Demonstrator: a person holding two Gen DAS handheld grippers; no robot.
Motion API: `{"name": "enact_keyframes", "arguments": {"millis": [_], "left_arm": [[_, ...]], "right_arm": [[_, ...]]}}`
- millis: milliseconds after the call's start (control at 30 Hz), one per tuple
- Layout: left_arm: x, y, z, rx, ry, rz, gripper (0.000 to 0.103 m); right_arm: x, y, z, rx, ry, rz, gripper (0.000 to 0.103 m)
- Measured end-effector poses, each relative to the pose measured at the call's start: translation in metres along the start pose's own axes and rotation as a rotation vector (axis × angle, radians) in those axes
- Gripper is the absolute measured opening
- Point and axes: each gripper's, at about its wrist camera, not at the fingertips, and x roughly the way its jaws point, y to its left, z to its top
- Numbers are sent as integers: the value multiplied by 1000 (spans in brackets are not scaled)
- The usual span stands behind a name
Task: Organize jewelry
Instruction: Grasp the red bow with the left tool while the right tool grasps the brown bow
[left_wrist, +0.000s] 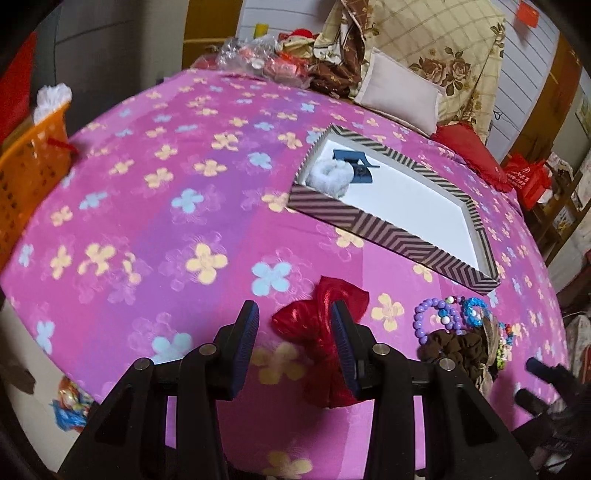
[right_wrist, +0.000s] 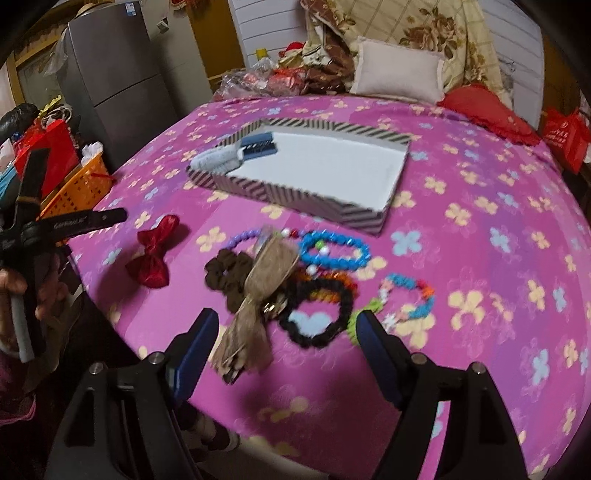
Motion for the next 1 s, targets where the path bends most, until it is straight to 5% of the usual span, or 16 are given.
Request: {"name": "enact_keyframes", "arguments": {"millis": [433,767,833,1000], "left_arm": [[33,-6,-8,-12,73,4,41],[53,-13,-9,0,83,18,41],[55,-14,-9,5,76,-3,25],[49,-19,-5,38,55,-21,9]], "right_arm": [[45,27,16,-85,19,10,70],[70,38,21,-188,43,-4,25],[68,38,22,-191,40,2,21],[48,35,34,-174,-14,37,20]]}}
